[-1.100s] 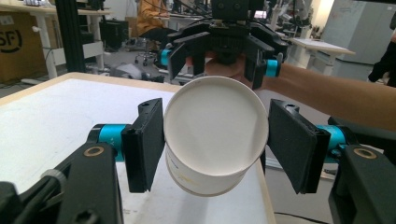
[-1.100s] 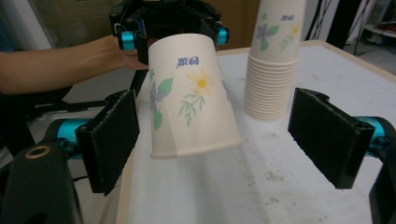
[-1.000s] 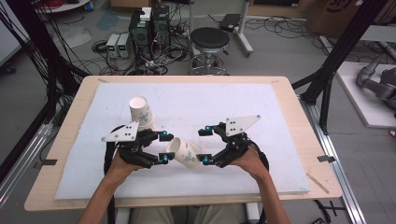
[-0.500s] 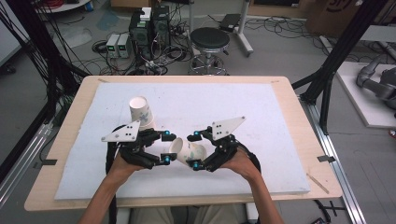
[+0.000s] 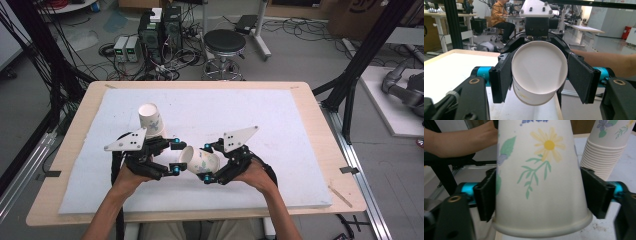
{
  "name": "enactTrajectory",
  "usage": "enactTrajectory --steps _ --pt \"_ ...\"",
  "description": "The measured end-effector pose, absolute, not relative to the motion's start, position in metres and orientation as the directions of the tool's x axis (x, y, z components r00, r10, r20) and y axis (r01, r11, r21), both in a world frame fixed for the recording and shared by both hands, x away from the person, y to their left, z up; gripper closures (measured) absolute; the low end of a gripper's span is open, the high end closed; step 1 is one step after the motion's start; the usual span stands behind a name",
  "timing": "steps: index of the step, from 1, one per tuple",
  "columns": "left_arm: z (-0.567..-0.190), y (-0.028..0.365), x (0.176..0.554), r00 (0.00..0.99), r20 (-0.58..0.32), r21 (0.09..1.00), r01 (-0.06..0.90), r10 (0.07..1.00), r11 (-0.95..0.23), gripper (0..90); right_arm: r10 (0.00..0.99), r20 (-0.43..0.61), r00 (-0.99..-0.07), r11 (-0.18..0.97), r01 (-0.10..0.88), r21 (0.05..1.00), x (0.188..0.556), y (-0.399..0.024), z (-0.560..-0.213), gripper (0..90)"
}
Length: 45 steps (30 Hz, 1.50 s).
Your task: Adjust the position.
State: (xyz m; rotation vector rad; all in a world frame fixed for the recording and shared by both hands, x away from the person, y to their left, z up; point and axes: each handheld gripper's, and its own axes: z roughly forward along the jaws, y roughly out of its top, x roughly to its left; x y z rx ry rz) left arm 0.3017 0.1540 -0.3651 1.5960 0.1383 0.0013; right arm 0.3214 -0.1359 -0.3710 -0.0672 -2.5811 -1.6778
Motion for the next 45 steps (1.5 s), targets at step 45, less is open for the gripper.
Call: enactTrajectory --steps 45 --pt "-0.332 0.125 0.317 0.993 -0.042 0.594 0.114 0.111 -0.796 6.3 0.055 0.022 -0.998 0.842 0.058 0.536 0.324 -0.114 -0.338 31.4"
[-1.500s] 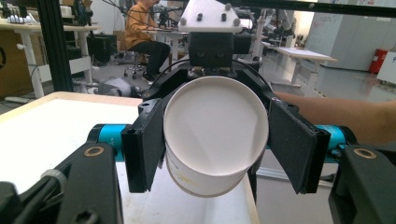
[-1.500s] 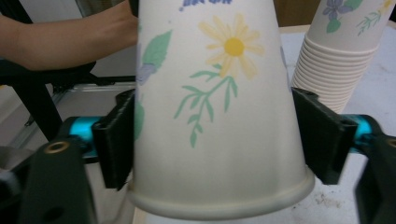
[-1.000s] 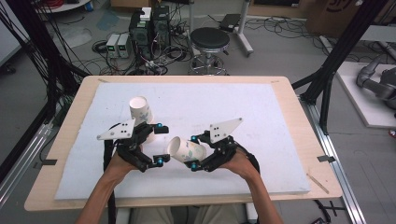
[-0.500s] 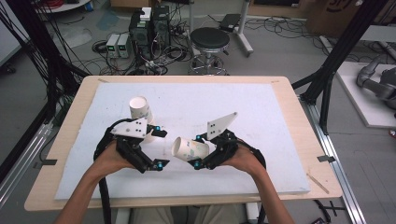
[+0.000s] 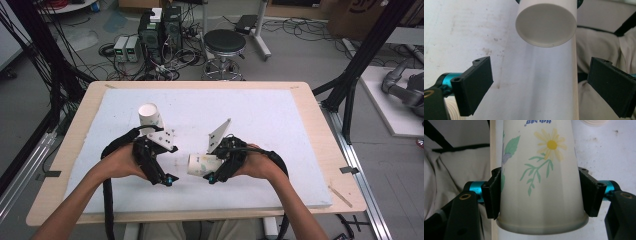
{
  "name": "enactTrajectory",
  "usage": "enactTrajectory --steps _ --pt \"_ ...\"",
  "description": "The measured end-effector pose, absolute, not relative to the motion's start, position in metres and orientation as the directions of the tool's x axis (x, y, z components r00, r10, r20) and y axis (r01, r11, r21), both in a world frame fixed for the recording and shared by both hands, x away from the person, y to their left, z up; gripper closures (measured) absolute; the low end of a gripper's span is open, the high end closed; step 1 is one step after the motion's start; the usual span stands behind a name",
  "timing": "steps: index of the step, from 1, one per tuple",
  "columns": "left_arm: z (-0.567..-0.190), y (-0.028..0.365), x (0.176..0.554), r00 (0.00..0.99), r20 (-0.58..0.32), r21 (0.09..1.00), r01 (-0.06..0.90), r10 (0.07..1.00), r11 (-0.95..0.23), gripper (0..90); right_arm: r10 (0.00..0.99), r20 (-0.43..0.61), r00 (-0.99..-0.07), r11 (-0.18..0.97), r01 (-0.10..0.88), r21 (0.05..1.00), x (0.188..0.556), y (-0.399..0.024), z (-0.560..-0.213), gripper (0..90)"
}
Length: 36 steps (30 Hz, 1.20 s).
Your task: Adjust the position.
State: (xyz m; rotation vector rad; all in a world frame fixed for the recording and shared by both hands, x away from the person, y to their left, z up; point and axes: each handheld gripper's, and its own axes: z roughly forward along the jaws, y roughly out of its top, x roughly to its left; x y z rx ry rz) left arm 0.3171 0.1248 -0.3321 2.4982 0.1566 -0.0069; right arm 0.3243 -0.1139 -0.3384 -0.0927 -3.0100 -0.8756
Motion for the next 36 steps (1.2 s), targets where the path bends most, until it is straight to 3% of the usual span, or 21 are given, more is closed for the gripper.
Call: enactTrajectory --steps 4,13,15,24,27,32,36 --pt "-0.329 0.117 0.318 0.995 -0.043 0.574 0.097 0.089 -0.813 6.3 0.051 0.015 -0.999 0.878 0.052 0.476 0.324 -0.104 -0.335 31.5" --pt "-0.334 0.098 0.320 0.997 -0.045 0.576 0.083 0.069 -0.813 6.5 0.041 0.016 -0.999 0.882 0.044 0.469 0.325 -0.100 -0.335 31.4" --pt "-0.336 0.094 0.320 0.996 -0.063 0.588 0.093 0.069 -0.803 11.9 0.042 0.017 -0.999 0.881 0.045 0.471 0.325 -0.101 -0.335 31.5" --pt "-0.337 0.085 0.322 0.996 -0.072 0.588 0.090 0.059 -0.804 13.7 0.036 0.018 -0.999 0.882 0.041 0.469 0.325 -0.101 -0.335 31.4" --pt "-0.337 0.085 0.323 0.997 -0.064 0.579 0.073 0.044 -0.812 18.7 0.035 0.019 -0.999 0.881 0.040 0.472 0.326 -0.101 -0.335 31.5" --pt "-0.337 0.085 0.323 0.998 -0.050 0.596 0.049 0.024 -0.801 34.9 0.028 0.028 -0.999 0.883 0.038 0.468 0.326 -0.100 -0.336 31.5" --pt "-0.337 0.086 0.324 0.999 -0.047 0.595 0.048 0.025 -0.802 36.2 0.031 0.029 -0.999 0.881 0.041 0.471 0.326 -0.101 -0.336 32.2"
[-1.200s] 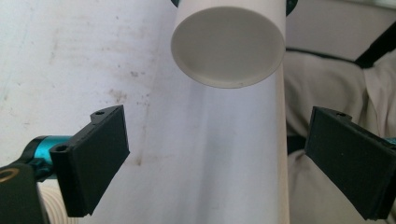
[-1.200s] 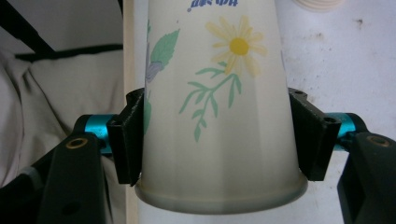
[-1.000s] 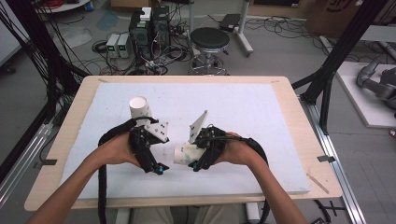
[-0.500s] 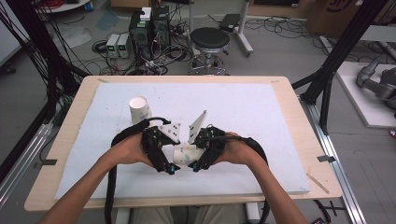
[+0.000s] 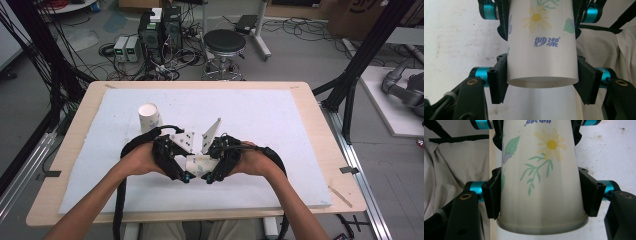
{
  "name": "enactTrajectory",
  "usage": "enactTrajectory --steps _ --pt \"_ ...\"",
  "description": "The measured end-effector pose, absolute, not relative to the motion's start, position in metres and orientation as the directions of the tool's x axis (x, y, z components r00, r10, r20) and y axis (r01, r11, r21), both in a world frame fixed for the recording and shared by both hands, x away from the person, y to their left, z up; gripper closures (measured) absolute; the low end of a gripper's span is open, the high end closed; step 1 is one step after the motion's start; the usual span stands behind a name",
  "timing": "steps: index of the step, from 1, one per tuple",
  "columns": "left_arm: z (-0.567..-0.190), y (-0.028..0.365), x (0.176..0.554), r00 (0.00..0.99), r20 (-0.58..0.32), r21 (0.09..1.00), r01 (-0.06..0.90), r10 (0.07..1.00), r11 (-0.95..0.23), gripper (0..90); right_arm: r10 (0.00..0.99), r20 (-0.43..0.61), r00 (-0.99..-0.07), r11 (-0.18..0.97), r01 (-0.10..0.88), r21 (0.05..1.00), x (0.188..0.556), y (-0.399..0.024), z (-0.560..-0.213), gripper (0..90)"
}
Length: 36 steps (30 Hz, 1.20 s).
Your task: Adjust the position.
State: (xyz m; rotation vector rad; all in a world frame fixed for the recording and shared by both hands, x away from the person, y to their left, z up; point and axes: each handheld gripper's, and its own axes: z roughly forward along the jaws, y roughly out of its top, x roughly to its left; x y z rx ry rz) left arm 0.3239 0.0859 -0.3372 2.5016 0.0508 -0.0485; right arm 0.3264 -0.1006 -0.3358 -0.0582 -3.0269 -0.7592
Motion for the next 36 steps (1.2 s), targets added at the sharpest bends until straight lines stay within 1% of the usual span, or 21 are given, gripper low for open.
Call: enactTrajectory --steps 8,10,11,12,14,20,22,23,24,28,30,32,33,35,36 --pt "-0.337 0.086 0.323 0.999 -0.042 0.600 0.051 0.031 -0.798 37.1 0.031 0.027 -0.999 0.883 0.040 0.469 0.327 -0.100 -0.336 31.5" --pt "-0.337 0.086 0.323 0.999 -0.038 0.602 0.048 0.031 -0.797 37.1 0.035 0.034 -0.999 0.880 0.047 0.473 0.327 -0.100 -0.336 26.3" --pt "-0.337 0.086 0.323 0.999 -0.035 0.600 0.048 0.034 -0.799 37.1 0.035 0.034 -0.999 0.880 0.047 0.473 0.327 -0.100 -0.336 26.3" --pt "-0.337 0.087 0.323 0.999 -0.034 0.600 0.050 0.037 -0.798 37.1 0.034 0.033 -0.999 0.875 0.046 0.483 0.328 -0.100 -0.336 21.8" --pt "-0.337 0.087 0.323 0.998 -0.039 0.601 0.055 0.040 -0.797 37.2 0.038 0.033 -0.999 0.868 0.050 0.495 0.328 -0.101 -0.334 20.5" --pt "-0.344 0.086 0.323 0.998 -0.035 0.576 0.058 0.047 -0.816 37.1 0.043 0.024 -0.999 0.852 0.049 0.521 0.329 -0.103 -0.331 20.1" --pt "-0.345 0.086 0.323 0.998 -0.041 0.580 0.063 0.048 -0.812 37.1 0.044 0.024 -0.999 0.852 0.050 0.520 0.328 -0.104 -0.330 20.1" --pt "-0.346 0.086 0.324 0.998 -0.040 0.575 0.059 0.044 -0.816 37.2 0.036 0.020 -0.999 0.844 0.041 0.535 0.329 -0.104 -0.328 20.1" --pt "-0.349 0.086 0.323 0.997 -0.049 0.578 0.075 0.057 -0.813 37.2 0.036 0.018 -0.999 0.839 0.040 0.543 0.329 -0.105 -0.327 20.1" --pt "-0.352 0.087 0.324 0.998 -0.040 0.573 0.065 0.052 -0.817 37.1 0.042 0.019 -0.999 0.828 0.046 0.558 0.329 -0.107 -0.322 20.1" --pt "-0.355 0.091 0.324 0.996 -0.051 0.597 0.088 0.071 -0.798 37.1 0.045 0.014 -0.999 0.819 0.045 0.572 0.330 -0.109 -0.319 20.1" --pt "-0.355 0.093 0.325 0.997 -0.037 0.594 0.071 0.060 -0.801 37.2 0.044 0.010 -0.999 0.816 0.042 0.577 0.330 -0.110 -0.319 20.1" --pt "-0.356 0.095 0.325 0.997 -0.042 0.603 0.078 0.066 -0.794 37.2 0.049 0.005 -0.999 0.807 0.043 0.589 0.330 -0.112 -0.317 20.1" --pt "-0.358 0.098 0.324 0.997 -0.039 0.624 0.081 0.073 -0.777 37.1 0.053 -0.002 -0.999 0.791 0.040 0.611 0.330 -0.115 -0.314 19.9" --pt "-0.360 0.103 0.322 0.995 -0.040 0.657 0.091 0.086 -0.749 37.2 0.053 -0.004 -0.999 0.781 0.039 0.623 0.330 -0.116 -0.312 19.8"
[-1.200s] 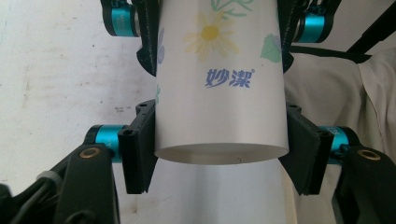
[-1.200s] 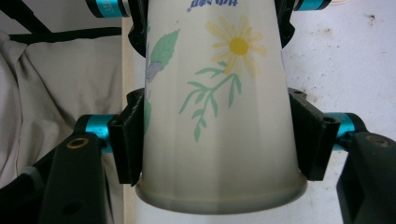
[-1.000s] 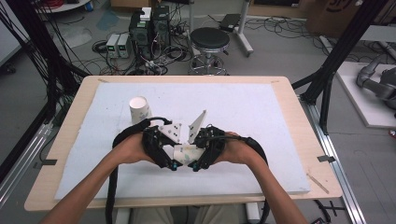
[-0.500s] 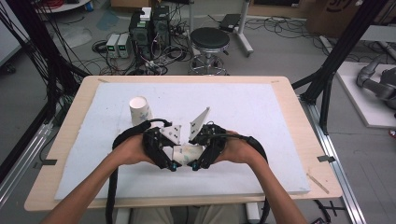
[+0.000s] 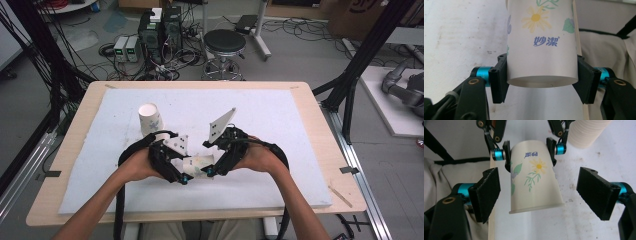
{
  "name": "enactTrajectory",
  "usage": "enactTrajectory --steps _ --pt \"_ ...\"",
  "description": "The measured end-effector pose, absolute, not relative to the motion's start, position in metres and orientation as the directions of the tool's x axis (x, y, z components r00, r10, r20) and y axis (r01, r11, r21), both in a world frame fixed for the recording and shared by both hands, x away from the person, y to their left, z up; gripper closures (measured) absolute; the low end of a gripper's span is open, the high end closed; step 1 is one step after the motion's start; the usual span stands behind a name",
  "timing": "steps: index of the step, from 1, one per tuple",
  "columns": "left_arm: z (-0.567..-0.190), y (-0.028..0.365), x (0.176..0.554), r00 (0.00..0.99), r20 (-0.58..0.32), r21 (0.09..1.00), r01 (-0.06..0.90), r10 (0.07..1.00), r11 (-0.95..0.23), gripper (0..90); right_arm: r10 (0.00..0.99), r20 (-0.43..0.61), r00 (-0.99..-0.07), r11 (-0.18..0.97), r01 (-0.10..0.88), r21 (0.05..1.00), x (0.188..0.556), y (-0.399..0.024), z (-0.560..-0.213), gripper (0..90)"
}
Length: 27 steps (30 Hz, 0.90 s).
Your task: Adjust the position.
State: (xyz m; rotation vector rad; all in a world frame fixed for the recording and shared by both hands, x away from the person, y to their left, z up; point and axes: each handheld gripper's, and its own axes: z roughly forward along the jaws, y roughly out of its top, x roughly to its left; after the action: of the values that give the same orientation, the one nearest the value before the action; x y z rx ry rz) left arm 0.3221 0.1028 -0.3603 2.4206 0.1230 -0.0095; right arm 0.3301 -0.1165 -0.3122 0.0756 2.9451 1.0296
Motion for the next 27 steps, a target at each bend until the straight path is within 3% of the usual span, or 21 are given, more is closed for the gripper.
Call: enactTrajectory --steps 9,21,27 --pt "-0.366 0.122 0.317 0.991 -0.044 0.751 0.118 0.129 -0.649 37.1 0.080 -0.015 -0.997 0.698 0.045 0.715 0.330 -0.134 -0.304 19.6" --pt "-0.379 0.151 0.314 0.985 -0.076 0.903 0.135 0.158 -0.407 37.1 0.142 0.019 -0.990 0.558 0.096 0.825 0.330 -0.168 -0.320 19.6" --pt "-0.384 0.154 0.313 0.983 -0.074 0.932 0.127 0.166 -0.339 37.1 0.156 0.042 -0.987 0.507 0.116 0.854 0.329 -0.176 -0.330 19.6"
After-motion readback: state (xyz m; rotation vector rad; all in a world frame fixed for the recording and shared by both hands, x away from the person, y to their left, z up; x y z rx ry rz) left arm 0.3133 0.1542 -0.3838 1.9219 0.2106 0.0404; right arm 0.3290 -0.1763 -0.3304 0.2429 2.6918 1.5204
